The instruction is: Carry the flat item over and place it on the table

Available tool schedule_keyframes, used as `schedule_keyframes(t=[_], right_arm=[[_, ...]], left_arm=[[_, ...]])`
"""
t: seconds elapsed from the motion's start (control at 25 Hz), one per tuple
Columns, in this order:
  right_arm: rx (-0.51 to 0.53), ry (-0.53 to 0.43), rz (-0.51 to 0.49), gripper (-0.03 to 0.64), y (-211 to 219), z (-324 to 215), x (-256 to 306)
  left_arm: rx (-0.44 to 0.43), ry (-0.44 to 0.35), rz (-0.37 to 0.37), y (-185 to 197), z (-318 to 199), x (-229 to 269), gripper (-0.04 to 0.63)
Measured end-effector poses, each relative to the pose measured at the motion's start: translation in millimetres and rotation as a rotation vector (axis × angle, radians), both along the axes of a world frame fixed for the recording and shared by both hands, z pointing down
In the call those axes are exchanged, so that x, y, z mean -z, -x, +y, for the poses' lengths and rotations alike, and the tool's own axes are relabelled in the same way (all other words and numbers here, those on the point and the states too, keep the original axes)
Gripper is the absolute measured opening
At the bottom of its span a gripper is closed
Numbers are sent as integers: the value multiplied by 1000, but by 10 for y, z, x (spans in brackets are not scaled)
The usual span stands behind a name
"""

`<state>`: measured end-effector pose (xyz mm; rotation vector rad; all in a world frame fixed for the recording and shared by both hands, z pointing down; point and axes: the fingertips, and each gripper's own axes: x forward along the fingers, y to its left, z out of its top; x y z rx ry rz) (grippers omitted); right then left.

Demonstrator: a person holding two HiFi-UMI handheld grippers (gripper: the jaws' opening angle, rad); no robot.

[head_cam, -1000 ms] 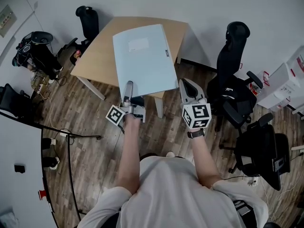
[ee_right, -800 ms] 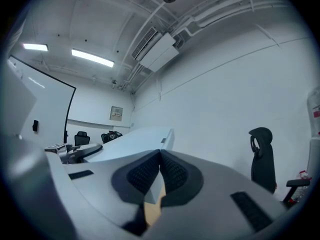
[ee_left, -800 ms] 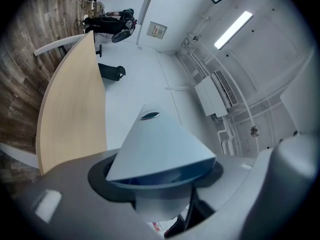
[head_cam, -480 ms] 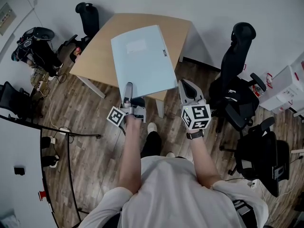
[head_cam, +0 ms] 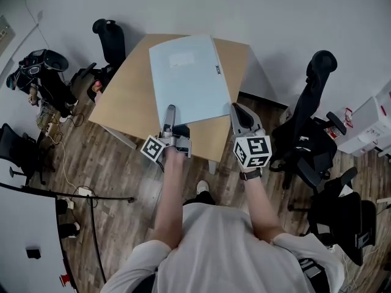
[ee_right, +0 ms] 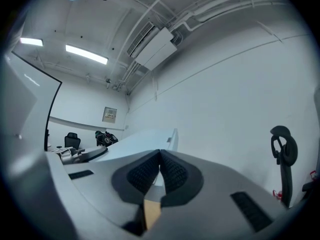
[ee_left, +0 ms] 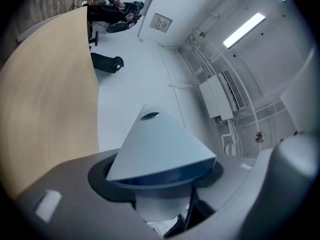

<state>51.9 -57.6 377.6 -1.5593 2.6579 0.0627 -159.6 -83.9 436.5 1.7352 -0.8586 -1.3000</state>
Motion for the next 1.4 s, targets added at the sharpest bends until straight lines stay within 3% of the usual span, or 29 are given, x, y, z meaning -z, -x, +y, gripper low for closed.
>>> schedule_keyframes(t=[0.4, 0.6, 0.92, 1.4], right_arm=[[-62, 1, -4, 12, 364, -755, 11], [-68, 48, -2, 12, 460, -970, -174], [-41, 68, 7, 12, 322, -1544, -314], [18, 154, 17, 12, 97, -2373, -653]], left_arm=[[-82, 38, -27, 170, -844, -105, 295], [-99, 112, -23, 208, -1128, -370, 295], [-73, 207, -51, 62, -1719, -844, 295], [-17, 295, -21, -134, -2297, -1306, 295]])
